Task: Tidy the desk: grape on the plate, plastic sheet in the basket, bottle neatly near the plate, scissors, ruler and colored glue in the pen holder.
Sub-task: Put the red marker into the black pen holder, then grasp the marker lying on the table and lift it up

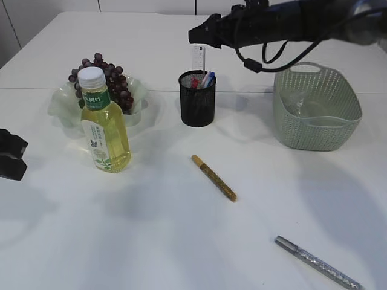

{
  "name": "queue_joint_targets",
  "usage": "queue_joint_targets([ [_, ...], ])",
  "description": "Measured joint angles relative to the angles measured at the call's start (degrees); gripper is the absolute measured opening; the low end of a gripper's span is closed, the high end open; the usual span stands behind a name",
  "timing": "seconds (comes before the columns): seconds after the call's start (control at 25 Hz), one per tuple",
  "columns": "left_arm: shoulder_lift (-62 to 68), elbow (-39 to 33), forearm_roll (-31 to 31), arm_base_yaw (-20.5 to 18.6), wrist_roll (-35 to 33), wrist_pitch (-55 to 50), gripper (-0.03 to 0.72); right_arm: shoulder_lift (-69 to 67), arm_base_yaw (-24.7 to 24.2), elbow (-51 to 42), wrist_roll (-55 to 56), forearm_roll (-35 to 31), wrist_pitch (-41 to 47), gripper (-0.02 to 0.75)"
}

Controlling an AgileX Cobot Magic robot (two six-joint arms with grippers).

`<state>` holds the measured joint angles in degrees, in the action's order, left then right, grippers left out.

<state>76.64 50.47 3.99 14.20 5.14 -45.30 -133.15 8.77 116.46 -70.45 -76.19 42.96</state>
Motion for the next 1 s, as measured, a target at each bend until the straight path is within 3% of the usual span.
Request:
queue_joint_targets([
  [0.2, 0.00, 0.00, 0.00, 0.00, 0.00, 1.38, 0.246, 10.59, 1.76, 0.12, 30.15, 37.17, 6.82, 0.386],
  [0.32, 0.00, 0.00, 0.00, 0.00, 0.00, 1.60, 0.246, 13.82, 3.15, 0.48, 42.35, 50.81, 15.33, 0.383],
  [0.48, 0.00, 0.00, 0.00, 0.00, 0.00, 1.64, 0.246, 14.58, 3.73, 0.38, 53.81, 59.27, 26.60, 0.349],
  [0.76, 0.00, 0.00, -0.11, 0.00, 0.00, 1.73, 0.246, 22.64, 3.84, -8.82, 60.41, 64.94, 27.62, 0.331],
  [1.0, 0.00, 0.00, -0.11, 0.00, 0.00, 1.73, 0.246, 34.48, 5.84, -26.99, 60.90, 70.84, 27.71, 0.330],
])
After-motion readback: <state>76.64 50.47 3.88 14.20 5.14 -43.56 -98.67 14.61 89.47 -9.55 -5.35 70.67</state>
